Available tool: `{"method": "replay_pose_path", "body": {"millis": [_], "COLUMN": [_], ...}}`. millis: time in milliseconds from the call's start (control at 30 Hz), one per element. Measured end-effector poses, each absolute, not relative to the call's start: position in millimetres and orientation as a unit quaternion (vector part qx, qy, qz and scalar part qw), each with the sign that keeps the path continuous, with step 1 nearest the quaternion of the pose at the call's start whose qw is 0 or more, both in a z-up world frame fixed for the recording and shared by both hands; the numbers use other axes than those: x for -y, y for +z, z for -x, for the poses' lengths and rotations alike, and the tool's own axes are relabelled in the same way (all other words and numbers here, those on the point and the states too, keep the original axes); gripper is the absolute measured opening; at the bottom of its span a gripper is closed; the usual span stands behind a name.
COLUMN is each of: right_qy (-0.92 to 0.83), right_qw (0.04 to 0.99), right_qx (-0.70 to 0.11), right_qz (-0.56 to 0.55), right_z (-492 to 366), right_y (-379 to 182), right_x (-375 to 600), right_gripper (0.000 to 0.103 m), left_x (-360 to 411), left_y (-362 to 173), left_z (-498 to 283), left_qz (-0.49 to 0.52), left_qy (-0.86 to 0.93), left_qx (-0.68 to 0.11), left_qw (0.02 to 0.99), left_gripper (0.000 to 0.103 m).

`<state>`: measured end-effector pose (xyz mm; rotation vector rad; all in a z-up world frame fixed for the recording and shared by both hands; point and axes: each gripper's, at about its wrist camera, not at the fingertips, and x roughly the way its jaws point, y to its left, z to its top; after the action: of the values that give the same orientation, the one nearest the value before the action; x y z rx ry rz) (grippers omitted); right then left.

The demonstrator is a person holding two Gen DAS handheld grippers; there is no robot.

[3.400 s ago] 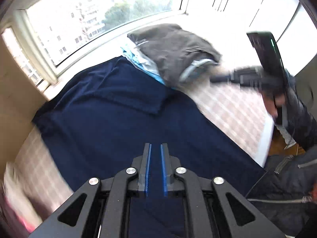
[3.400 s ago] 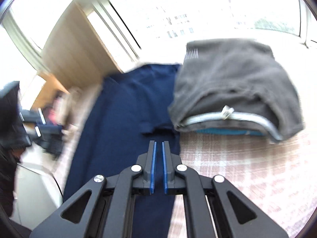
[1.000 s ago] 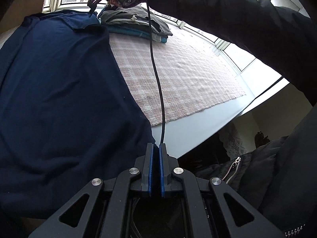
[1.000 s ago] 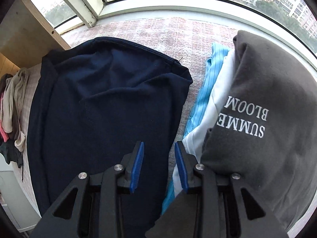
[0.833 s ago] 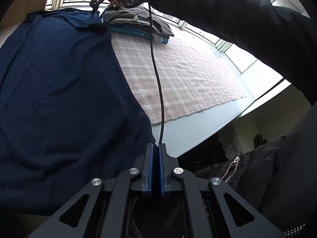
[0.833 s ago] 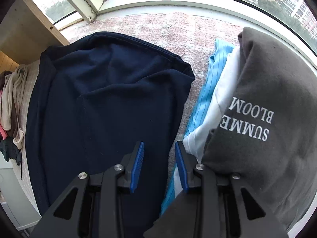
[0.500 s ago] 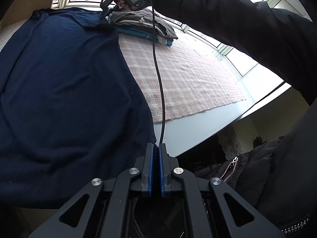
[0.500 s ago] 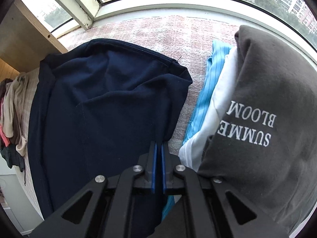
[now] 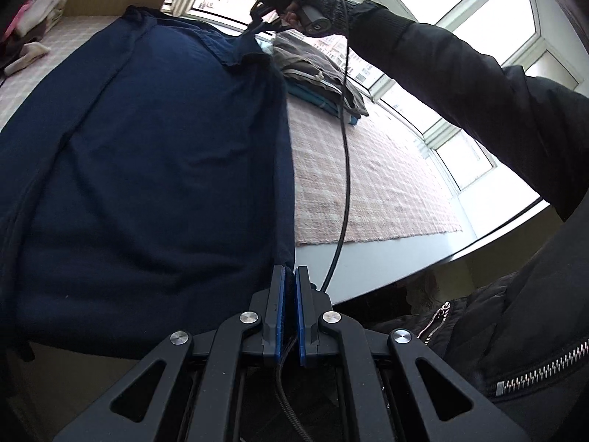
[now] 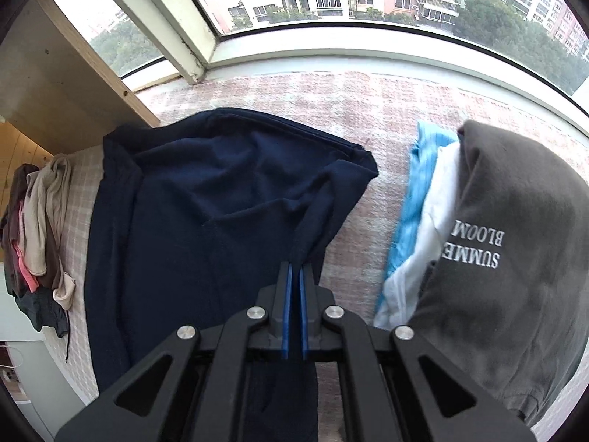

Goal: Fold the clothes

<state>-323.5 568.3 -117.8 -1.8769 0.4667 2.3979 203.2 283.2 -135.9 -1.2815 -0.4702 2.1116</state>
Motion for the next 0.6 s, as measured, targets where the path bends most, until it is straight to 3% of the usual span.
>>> {"method": "replay_pose_path", "body": {"millis": [267, 600], "right_qy": [0.792, 0.779], "right_qw": [0.008, 0.023], "right_qx": [-0.114, -0.06], "right_qz": [0.6, 0.624], "right_z": [375.5, 398.0], "right_y": [-108.8, -159.9], "right_x": [-464.5, -399.4], "right_gripper": [0.004, 0.004], "left_x": [-220.9, -191.7], "left_y": [-156.8, -180.2], "left_z": [-219.0, -221.3], "left_qz": [0.488, 0.495], "left_qy": [0.81, 0.806], "left_qx": [0.222, 0.246], "left_qw": [0.239, 0.214], "left_gripper": [0.005, 0.005]}}
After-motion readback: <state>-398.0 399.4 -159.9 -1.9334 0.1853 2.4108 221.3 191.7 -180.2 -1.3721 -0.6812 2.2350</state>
